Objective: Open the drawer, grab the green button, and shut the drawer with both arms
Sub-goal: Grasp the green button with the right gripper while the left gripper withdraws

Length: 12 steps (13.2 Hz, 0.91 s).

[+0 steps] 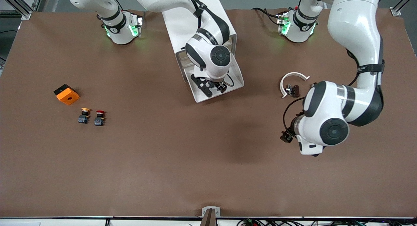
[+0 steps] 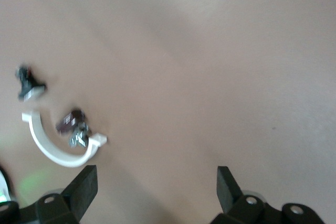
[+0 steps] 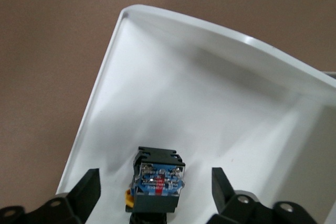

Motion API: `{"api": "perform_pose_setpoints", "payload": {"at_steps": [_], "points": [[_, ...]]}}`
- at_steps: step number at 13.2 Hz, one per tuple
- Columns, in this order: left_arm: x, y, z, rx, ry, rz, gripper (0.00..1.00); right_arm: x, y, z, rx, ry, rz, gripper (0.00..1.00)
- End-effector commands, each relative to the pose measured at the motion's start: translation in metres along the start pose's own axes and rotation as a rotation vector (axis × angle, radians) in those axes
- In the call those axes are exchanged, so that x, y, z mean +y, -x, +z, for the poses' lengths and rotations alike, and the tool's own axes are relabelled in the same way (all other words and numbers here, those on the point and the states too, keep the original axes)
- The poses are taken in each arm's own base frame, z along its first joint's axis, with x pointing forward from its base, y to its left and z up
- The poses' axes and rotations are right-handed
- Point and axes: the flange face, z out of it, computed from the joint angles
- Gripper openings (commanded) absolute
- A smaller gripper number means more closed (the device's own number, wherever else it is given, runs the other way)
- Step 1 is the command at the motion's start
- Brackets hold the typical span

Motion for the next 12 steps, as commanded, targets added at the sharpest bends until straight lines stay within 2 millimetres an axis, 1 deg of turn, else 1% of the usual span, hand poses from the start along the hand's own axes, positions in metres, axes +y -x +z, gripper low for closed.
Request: {"api": "perform_pose_setpoints", "payload": {"at_steps": [1,2,3,5,6,7,8,9,10,11,12], "points": [[-0.020,0.002,-0.024,0.041,0.023,0.207,1.00,-0.001,0.002,0.009,-0.011,0.008,-0.009,0.56],[-0.023,0.007,-0.025,0.053,0.037,0.255,1.00,0.000,0.005,0.010,-0.016,0.009,-0.013,0.33],[-0.024,0.013,-0.021,0.069,0.057,0.297,1.00,0.000,0.005,0.010,-0.016,0.009,-0.020,0.19],[-0.024,0.037,0.003,0.108,0.106,0.384,1.00,0.000,0.006,0.011,-0.014,0.011,-0.032,0.05],[-0.021,0.053,0.019,0.116,0.121,0.439,1.00,0.000,0.006,0.011,-0.014,0.011,-0.032,0.00],[-0.015,0.066,0.033,0.110,0.117,0.486,1.00,0.000,0.006,0.010,-0.014,0.011,-0.031,0.00],[-0.010,0.081,0.041,0.098,0.109,0.527,1.00,0.000,0.006,0.006,-0.017,0.009,-0.030,0.00],[-0.006,0.093,0.047,0.088,0.103,0.549,1.00,-0.001,0.000,0.001,-0.022,0.006,-0.022,0.00],[-0.004,0.105,0.057,0.071,0.093,0.568,1.00,-0.001,-0.003,-0.007,-0.048,-0.001,-0.009,0.00],[-0.005,0.118,0.066,0.055,0.088,0.583,1.00,0.002,-0.013,-0.017,-0.091,0.012,0.011,0.00],[-0.008,0.125,0.076,0.052,0.090,0.580,1.00,0.004,-0.030,-0.039,-0.125,0.016,0.002,0.00]]}}
